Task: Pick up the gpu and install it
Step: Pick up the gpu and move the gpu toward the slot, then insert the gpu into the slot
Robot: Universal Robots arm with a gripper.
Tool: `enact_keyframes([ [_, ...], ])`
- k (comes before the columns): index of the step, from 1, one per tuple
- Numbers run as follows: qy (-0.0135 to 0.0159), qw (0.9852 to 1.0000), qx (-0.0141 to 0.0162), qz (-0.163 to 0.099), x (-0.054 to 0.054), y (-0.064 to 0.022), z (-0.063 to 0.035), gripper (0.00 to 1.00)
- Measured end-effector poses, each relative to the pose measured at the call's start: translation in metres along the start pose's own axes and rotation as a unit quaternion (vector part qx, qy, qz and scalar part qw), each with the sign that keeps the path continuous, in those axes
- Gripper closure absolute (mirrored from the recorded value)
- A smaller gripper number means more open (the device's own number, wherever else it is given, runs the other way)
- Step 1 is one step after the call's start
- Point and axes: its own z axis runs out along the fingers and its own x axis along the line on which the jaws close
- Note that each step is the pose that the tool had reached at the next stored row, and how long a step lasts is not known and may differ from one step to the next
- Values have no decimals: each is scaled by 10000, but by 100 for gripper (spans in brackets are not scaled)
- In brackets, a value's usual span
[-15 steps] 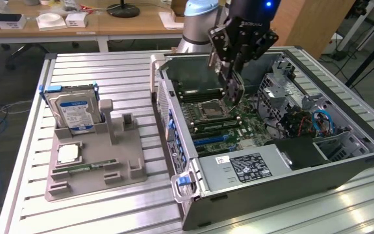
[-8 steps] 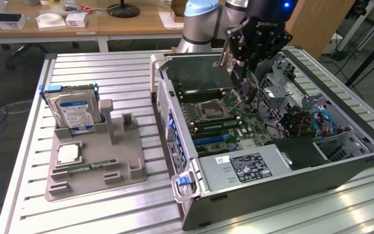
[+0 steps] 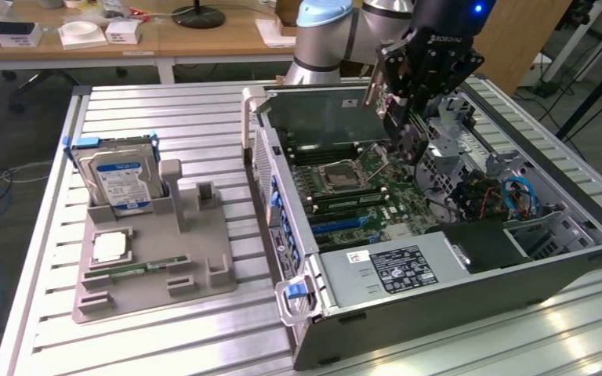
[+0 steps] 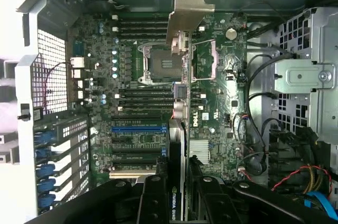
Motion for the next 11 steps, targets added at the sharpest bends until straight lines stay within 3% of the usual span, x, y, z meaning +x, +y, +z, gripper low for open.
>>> enact_keyframes([
  [11, 0, 10000, 0, 0, 0, 0, 0, 74],
])
